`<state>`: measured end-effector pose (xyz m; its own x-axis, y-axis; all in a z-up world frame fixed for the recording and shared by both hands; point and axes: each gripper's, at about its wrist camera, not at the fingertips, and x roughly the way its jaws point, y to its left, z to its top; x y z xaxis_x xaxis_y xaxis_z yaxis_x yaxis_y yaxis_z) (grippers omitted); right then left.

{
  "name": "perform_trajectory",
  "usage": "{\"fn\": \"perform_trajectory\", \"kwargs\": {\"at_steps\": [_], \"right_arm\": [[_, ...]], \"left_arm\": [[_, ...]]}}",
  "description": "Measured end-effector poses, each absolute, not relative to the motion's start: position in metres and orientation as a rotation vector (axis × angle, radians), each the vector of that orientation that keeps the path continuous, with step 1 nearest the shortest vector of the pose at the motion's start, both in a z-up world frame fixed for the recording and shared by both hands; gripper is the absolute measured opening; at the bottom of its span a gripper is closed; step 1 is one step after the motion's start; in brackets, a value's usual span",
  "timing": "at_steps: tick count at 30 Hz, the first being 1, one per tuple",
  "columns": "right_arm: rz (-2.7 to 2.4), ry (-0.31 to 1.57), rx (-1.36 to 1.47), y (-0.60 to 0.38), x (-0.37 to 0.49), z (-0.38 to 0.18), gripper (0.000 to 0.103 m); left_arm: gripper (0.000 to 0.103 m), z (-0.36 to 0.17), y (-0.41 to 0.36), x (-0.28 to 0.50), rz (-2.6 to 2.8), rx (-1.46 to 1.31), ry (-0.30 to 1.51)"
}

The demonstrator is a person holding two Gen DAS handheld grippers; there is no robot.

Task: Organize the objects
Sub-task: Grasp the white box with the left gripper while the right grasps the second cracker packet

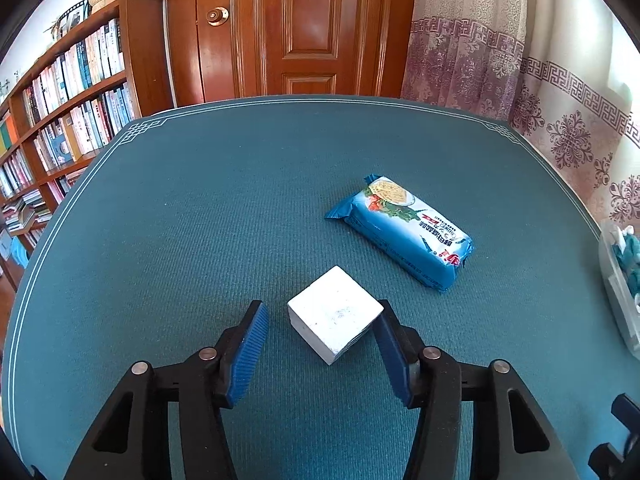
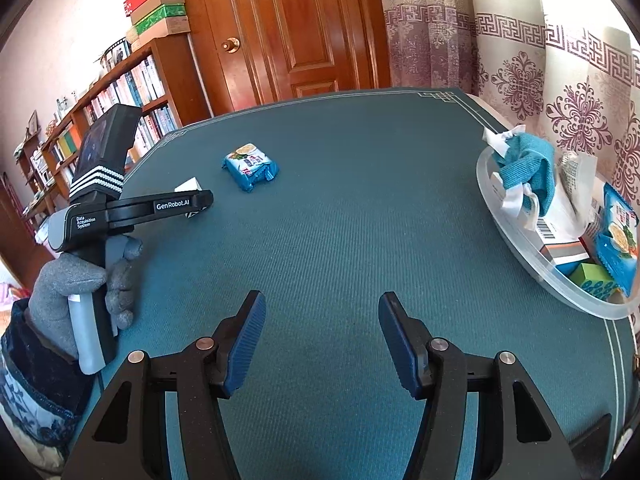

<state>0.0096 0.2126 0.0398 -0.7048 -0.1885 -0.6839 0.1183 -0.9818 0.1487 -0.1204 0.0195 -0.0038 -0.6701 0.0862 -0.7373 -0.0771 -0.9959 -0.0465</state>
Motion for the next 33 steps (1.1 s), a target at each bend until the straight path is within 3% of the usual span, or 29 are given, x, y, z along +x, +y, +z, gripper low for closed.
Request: {"fn": "perform_trajectory", "kwargs": {"at_steps": [3,17,33], "right_arm": [[-2.731,-0.134,1.133,0.203,-0.001,0.038,0.060],[-2.680,-0.059,1.188,0.169,-0.074,0.025,0.060],[-2.579,0.065,1.136,0.119,-0.177,0.035,0.060]], "left_arm": [[0.045,-0.003,0.021,-0.119,2.778,-1.220,-0.006],[0.044,0.003,0.004,-0.112,2.799,-1.186,-0.155],[0.044,0.010,-0.016,-0.110,2.927,-1.163,-0.197]]}}
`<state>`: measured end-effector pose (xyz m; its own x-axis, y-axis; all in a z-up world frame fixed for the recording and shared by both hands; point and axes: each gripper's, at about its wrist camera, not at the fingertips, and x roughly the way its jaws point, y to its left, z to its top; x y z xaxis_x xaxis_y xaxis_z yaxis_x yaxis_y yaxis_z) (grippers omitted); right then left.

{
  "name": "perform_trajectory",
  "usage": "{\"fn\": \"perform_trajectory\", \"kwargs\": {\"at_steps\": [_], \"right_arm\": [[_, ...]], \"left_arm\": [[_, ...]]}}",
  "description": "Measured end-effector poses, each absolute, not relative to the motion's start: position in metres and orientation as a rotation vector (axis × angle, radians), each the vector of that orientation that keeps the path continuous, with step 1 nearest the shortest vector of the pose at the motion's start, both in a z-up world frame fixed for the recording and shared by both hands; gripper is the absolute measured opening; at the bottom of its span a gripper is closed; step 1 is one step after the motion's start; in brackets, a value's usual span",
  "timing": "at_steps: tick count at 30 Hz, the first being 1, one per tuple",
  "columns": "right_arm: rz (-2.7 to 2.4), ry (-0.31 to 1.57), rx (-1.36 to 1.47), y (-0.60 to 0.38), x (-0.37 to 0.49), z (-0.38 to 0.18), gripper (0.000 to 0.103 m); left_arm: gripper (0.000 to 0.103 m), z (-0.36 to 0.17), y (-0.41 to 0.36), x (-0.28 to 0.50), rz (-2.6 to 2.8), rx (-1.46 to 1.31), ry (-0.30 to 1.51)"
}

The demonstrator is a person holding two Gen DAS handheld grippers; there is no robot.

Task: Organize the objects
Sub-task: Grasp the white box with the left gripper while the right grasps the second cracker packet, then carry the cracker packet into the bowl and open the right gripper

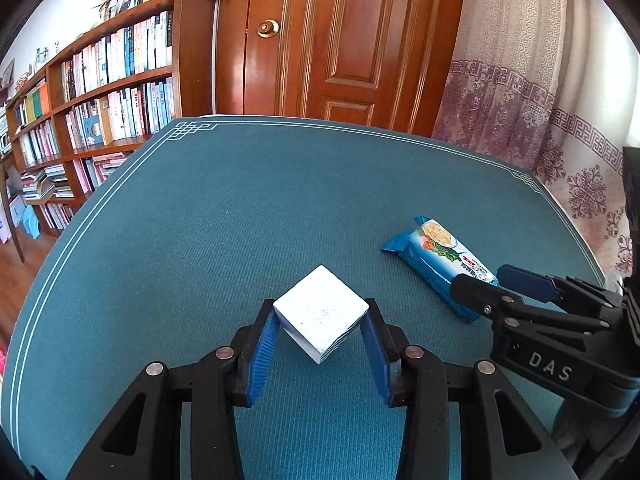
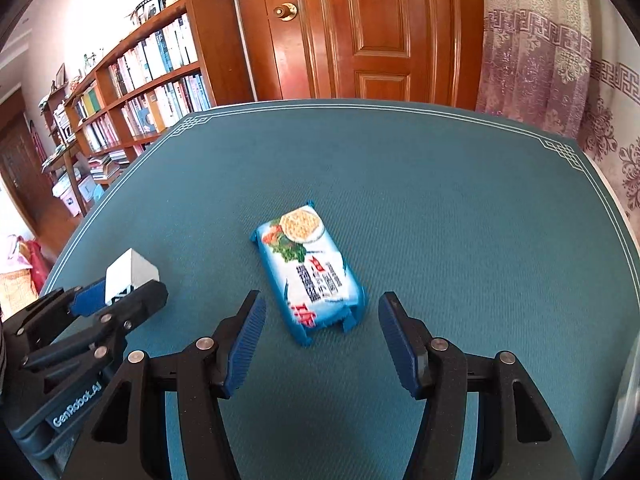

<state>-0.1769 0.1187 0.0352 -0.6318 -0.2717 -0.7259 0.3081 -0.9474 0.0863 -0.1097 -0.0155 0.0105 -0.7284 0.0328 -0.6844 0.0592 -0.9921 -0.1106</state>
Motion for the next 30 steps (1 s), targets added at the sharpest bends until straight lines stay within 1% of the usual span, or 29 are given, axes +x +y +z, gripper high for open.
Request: {"fn": "perform_trajectory", "kwargs": {"at_steps": [8,13,16,18,21,30], "right_arm": [[-2.550,0.090,1.163,0.103,-0.204,0.027,0.060],[-2.572,0.131,1.145,0.097,-0.204,0.024,0.060],[-2.601,0.180,1.132,0.094,-0.201,0.022,0.057],[-2.617,0.203,1.131,0.092,-0.198,0.022,0.049],[-2.634,0.206,1.132,0.094,-0.194,0.021,0.043],[-2.664,0.170,1.148,0.106,-0.168,0.021,0.043]], "left_arm": [[0.044,0.009,-0.017,-0.110,-2.894,1.161,0.219],[0.044,0.009,-0.017,-0.111,-2.894,1.166,0.228],[0.044,0.009,-0.017,-0.111,-2.897,1.165,0.229],[0.044,0.010,-0.016,-0.111,-2.899,1.164,0.233],[0.044,0.011,-0.014,-0.110,-2.904,1.161,0.235],[0.044,0.016,-0.011,-0.106,-2.930,1.149,0.239]]}}
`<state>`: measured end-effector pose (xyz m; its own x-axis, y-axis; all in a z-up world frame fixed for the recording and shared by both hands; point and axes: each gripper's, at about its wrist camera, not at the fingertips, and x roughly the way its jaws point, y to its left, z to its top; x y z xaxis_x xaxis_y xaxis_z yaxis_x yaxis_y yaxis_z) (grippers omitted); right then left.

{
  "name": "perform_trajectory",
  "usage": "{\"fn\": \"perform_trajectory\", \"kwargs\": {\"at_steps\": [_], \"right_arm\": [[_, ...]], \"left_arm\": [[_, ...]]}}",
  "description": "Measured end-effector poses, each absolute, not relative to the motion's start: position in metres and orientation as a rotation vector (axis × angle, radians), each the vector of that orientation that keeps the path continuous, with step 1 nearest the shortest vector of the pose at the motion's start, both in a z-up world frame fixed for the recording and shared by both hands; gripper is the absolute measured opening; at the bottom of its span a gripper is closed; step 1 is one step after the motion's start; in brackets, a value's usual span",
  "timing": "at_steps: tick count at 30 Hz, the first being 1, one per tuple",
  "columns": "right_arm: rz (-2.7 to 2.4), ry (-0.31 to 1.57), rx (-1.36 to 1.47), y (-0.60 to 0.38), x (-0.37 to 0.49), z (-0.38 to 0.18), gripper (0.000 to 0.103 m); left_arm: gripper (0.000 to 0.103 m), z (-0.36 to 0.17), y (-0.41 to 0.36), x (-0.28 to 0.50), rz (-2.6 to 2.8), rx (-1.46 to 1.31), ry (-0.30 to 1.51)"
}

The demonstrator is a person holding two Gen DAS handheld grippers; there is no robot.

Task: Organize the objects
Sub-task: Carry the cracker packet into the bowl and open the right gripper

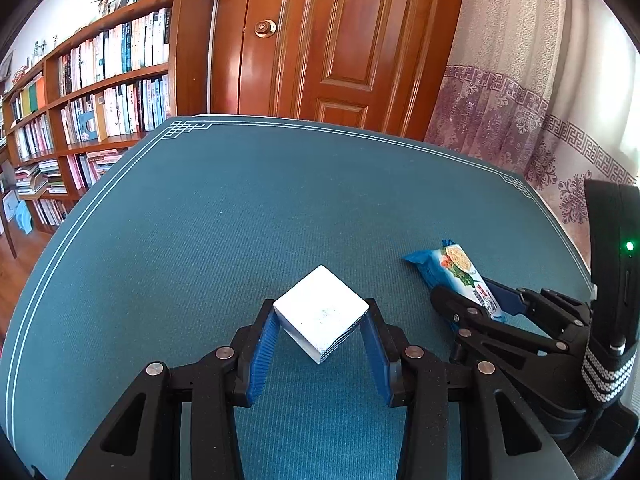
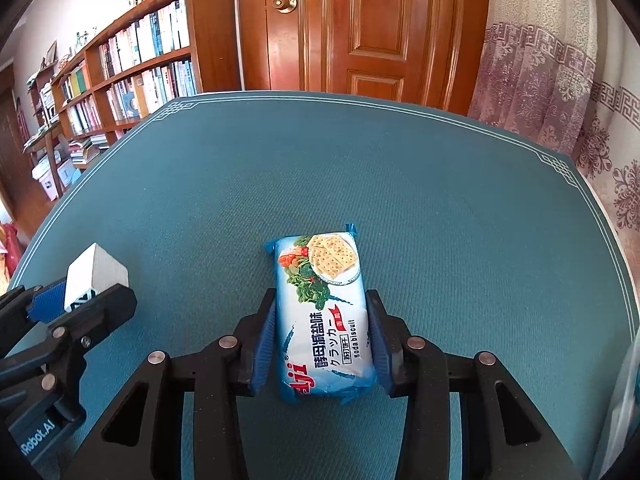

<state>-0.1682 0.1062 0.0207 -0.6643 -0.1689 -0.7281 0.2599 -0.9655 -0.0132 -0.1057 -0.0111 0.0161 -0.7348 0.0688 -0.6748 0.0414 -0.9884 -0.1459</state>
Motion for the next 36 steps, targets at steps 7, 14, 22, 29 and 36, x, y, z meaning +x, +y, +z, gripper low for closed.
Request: {"fn": "perform_trajectory", "kwargs": {"at_steps": [7,14,22,29,36], "right_arm": [[-2.681,0.099,1.178,0.125,-0.138,0.021,0.043],[-2.701,0.017,1.182,0.144,-0.104,0.025,0.043],[-2.708,-0.071,1.204,0.159,-0.069,0.024,0.043],[-2.729,-0.122,1.217,0.174,-0.041,0.023,0.043],[-2.791,-0.191,1.213,0.203,-0.017,0.031,0.043]], "left_arm": [[0.044,0.022,-0.007,-0.103,2.895,-1.113,-0.234],[0.044,0.026,-0.001,-0.098,2.879,-1.091,-0.219],[0.044,0.030,0.011,-0.094,2.851,-1.071,-0.192],[0.044,0.032,0.026,-0.088,2.810,-1.056,-0.150],[0.044,0.030,0.045,-0.082,2.734,-1.061,-0.130]]}}
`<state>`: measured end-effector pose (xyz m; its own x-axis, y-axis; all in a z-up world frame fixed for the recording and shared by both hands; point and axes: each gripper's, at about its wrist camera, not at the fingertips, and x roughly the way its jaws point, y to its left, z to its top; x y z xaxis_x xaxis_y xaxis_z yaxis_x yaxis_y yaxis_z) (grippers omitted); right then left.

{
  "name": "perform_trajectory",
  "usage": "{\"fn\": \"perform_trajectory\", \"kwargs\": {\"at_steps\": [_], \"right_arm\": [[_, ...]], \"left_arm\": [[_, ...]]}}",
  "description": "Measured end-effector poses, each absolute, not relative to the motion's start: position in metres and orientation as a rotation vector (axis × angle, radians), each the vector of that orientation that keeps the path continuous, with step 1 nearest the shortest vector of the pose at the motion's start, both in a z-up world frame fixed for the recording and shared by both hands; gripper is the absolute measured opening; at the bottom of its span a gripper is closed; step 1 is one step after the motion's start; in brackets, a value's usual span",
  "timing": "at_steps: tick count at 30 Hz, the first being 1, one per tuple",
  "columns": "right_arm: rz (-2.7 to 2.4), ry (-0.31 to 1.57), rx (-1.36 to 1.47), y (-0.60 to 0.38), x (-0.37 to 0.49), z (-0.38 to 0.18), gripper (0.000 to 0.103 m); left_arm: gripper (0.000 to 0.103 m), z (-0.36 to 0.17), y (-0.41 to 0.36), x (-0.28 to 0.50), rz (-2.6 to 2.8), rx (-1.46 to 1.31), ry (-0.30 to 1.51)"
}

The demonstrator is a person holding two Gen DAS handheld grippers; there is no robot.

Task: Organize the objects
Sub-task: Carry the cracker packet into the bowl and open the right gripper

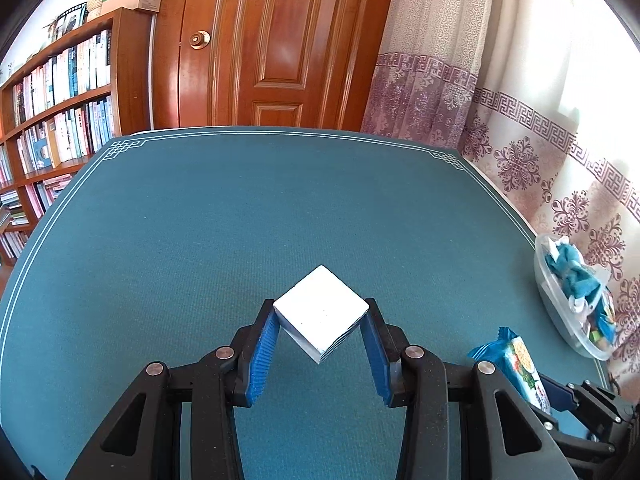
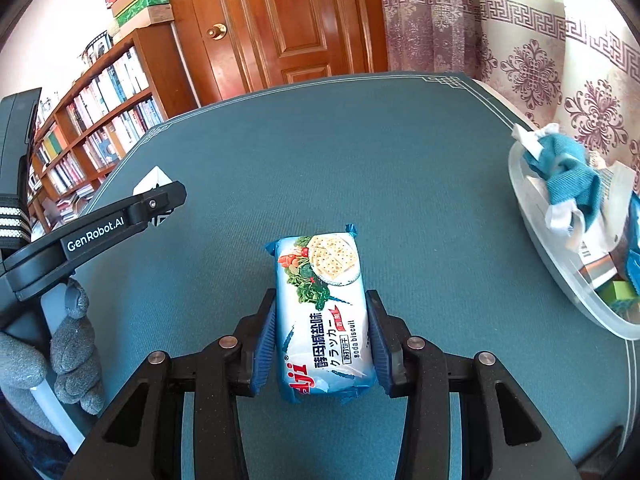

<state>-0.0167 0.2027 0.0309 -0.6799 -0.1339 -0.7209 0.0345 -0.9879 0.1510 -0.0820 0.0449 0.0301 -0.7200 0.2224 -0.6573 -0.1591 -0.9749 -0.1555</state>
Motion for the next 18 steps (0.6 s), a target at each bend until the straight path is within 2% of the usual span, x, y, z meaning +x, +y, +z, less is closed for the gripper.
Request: {"fn": "perform_trajectory", "kwargs": {"at_steps": [18], "right_arm": [[-3.147,-0.419,1.076,0.321,0.020,0.083,0.043]], "left_arm": [[0.044,0.026,0.072,-0.070,2.652,-1.056,-0.060]]}}
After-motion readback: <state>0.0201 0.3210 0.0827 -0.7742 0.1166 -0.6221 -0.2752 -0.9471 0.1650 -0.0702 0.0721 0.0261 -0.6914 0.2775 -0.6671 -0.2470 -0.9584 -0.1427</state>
